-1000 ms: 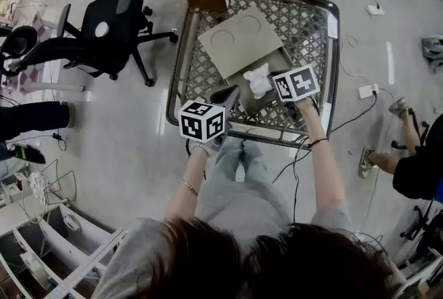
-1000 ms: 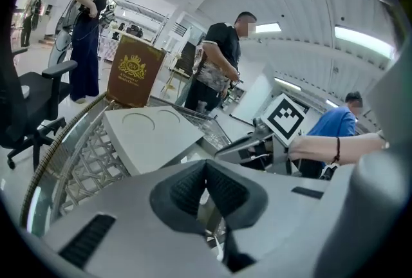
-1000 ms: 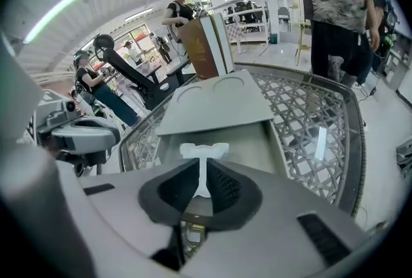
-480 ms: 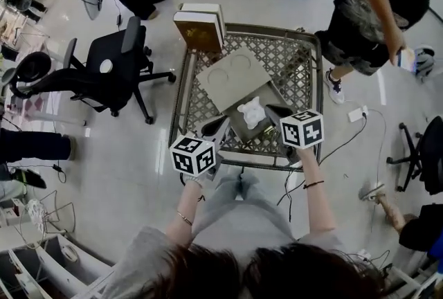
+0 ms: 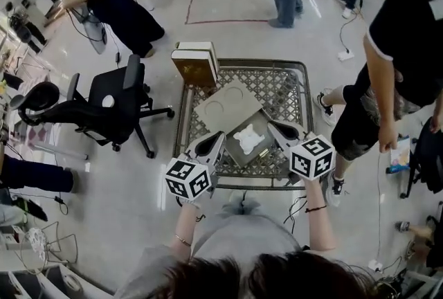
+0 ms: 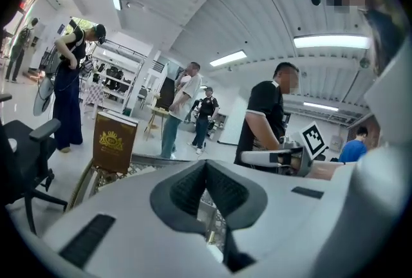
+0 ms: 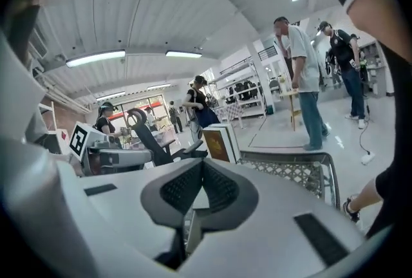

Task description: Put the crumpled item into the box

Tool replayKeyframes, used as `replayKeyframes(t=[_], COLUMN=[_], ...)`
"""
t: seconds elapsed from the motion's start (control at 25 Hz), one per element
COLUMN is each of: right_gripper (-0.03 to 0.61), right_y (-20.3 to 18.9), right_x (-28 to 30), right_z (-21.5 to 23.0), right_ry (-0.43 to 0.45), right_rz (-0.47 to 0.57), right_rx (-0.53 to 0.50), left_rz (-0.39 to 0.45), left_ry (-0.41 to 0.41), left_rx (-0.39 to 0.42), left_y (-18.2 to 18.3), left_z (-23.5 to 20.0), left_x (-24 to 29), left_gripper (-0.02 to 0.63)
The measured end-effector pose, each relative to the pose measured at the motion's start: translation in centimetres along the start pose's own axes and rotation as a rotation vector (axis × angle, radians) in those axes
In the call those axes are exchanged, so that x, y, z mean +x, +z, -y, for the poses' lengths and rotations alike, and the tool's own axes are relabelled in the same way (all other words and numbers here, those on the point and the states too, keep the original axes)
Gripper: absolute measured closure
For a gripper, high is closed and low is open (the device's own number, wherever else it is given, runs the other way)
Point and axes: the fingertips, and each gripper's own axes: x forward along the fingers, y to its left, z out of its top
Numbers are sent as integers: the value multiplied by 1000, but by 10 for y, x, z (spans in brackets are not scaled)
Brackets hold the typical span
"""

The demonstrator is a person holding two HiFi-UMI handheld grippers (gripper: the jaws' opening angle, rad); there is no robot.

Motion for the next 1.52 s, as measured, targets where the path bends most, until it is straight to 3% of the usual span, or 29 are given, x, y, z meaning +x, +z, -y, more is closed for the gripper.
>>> replayKeyframes(t=[0.44, 0.8, 1.12, 1.52], right_gripper=[557, 557, 557, 558], right_y=[77, 133, 151, 150], right_x=[-52, -93, -108, -111], right_z=[-11, -6, -4, 2], right_ry=[-93, -177, -215, -232], right_rz=[242, 392, 460, 470], right_rx=[-71, -151, -178, -176], left_rz=[127, 238, 305, 312], left_ry=[-55, -10, 3, -2], left_rx=[123, 261, 298, 314], left_y=[70, 126, 152, 156], left_z=[31, 33, 33, 31], left_x=[-11, -30, -40, -42], left_gripper=[597, 597, 597, 597])
